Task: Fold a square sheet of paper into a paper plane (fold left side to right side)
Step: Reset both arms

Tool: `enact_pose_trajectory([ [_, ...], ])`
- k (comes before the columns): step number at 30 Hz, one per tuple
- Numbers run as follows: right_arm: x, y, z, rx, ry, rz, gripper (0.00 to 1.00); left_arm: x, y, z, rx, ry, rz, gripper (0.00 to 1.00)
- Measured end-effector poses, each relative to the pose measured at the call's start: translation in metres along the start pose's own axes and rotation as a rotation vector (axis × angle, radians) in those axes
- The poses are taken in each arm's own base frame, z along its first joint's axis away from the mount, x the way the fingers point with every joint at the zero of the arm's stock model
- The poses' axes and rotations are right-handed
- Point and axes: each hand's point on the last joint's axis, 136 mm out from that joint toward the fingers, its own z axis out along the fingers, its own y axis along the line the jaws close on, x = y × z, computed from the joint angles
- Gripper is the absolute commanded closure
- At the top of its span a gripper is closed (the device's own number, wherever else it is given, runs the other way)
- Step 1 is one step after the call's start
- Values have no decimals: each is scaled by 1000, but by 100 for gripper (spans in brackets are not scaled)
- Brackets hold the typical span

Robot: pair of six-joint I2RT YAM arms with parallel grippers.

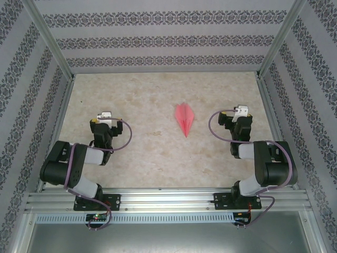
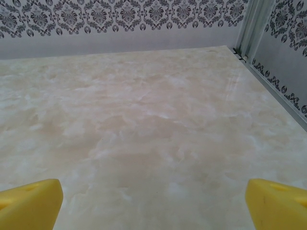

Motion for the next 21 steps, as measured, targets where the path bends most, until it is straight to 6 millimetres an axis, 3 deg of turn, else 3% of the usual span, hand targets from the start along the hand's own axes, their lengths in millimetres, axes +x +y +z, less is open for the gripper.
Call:
enact_pose_trajectory([
  [2, 0, 0, 0, 0, 0, 0, 2, 0, -1, 2, 5, 5, 4, 0],
  [7, 0, 0, 0, 0, 0, -1, 2, -24, 5, 13, 5, -40, -22, 0],
  [21, 0, 1, 0, -1, 0, -4, 2, -24, 3, 14, 25, -36, -22, 0],
])
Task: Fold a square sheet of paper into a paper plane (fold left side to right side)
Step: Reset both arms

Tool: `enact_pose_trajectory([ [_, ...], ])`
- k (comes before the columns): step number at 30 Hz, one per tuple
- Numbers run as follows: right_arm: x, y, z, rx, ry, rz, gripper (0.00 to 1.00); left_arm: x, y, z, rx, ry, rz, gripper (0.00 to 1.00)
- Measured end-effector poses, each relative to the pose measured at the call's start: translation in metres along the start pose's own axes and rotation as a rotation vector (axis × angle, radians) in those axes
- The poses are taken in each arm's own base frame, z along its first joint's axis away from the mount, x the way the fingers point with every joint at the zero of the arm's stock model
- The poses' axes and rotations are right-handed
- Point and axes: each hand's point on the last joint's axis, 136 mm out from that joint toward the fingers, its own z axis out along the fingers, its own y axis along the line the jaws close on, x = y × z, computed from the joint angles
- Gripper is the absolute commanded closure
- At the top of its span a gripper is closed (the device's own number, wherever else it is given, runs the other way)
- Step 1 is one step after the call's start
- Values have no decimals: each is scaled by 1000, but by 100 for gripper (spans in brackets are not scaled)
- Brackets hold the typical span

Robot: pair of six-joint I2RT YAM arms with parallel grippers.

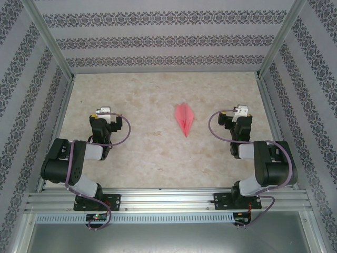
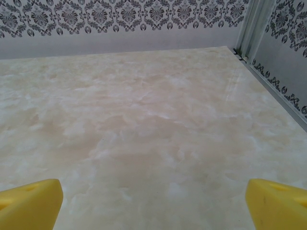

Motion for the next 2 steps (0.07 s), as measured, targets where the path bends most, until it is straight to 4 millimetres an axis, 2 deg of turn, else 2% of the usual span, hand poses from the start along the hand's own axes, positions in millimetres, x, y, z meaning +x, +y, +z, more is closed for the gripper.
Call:
enact_pose_trajectory([
  [2, 0, 0, 0, 0, 0, 0, 2, 0, 0, 0, 0, 0, 0, 0],
])
